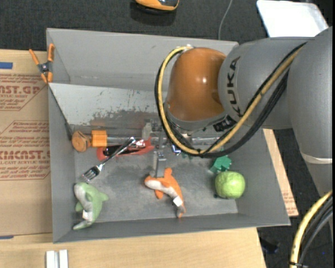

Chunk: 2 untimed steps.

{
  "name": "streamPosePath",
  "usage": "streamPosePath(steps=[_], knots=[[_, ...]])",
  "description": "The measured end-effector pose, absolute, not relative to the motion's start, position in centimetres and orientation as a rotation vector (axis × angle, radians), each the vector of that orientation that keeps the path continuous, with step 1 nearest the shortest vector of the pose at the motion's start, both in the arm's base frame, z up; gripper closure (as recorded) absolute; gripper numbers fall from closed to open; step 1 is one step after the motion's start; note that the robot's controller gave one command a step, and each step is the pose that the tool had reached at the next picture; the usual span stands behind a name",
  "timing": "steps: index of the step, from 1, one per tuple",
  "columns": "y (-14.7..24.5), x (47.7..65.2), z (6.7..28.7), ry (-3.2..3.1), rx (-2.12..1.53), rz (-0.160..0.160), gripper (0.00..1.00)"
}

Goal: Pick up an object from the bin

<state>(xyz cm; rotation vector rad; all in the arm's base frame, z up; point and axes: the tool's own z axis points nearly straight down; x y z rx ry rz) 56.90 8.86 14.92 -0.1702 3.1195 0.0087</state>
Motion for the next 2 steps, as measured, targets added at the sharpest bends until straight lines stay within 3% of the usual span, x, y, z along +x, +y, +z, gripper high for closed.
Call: streamPosePath(steps=[1, 2], knots=[[7.0, 55.8, 10.2, 3.121, -0.089, 0.003, 0.00], [8.9, 56.4, 15.4, 3.118, -0.088, 0.011, 0.00]])
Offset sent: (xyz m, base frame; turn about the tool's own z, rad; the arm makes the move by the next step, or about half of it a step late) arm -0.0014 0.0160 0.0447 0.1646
